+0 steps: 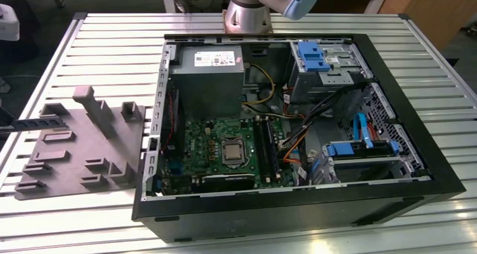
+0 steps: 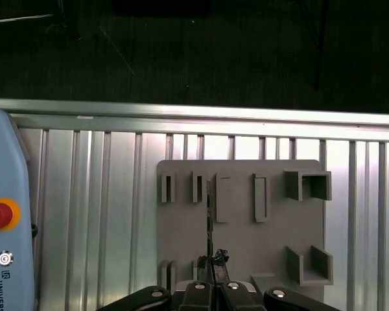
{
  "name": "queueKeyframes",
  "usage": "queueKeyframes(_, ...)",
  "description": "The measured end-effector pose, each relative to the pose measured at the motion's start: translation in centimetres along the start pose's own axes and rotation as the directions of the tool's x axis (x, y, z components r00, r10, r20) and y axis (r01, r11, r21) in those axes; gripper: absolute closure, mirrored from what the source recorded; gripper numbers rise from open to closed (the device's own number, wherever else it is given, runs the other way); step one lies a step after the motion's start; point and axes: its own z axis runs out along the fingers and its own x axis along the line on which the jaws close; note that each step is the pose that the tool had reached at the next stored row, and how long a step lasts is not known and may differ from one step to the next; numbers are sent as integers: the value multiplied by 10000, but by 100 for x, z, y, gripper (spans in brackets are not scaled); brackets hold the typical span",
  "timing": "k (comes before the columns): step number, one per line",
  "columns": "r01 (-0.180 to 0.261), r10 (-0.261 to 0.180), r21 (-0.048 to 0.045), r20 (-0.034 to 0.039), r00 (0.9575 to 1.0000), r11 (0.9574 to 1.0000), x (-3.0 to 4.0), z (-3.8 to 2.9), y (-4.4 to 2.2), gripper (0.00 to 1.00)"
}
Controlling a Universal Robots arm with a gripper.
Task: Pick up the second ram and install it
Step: 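Pick up the second ram and move it above second insertion slot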
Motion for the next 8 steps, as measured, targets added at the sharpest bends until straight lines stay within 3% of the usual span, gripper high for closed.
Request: queueKeyframes(8,0,0,-1,-1,10000,10000,-1,-33,1,89)
